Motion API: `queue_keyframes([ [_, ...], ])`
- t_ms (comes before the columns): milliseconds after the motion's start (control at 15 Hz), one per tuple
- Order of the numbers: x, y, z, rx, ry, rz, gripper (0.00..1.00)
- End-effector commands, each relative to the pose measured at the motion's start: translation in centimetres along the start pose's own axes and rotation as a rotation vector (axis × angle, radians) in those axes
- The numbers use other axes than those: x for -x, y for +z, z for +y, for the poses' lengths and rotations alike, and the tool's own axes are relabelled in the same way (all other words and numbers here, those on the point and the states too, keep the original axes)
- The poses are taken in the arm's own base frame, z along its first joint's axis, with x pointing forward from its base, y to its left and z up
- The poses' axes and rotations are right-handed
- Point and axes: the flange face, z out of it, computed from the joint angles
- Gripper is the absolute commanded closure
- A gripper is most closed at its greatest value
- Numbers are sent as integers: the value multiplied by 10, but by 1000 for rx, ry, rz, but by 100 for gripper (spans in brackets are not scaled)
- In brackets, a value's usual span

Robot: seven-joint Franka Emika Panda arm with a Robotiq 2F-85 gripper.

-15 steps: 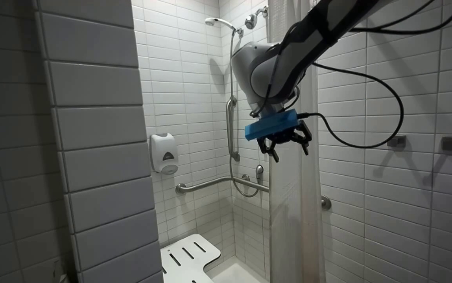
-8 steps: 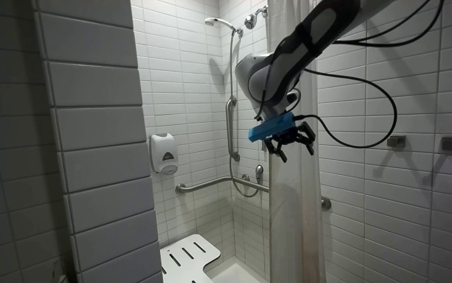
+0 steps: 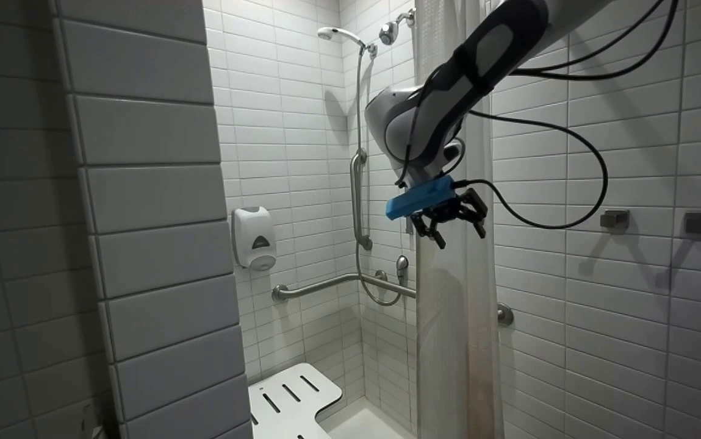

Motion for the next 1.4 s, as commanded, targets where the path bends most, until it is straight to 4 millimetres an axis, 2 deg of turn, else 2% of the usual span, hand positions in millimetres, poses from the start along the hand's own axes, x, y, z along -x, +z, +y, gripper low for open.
queue_keyframes([
  [0, -11, -13, -3, 29, 99, 60, 0],
  [333, -9, -33, -11, 46, 159, 133, 0],
  [600, 5, -52, -23, 55, 163, 215, 0],
  [867, 31, -82, -39, -20, -37, 312, 0],
  [1067, 43, -97, -50, -45, -163, 421, 0],
  [1333, 35, -90, -72, -58, -223, 496, 0],
])
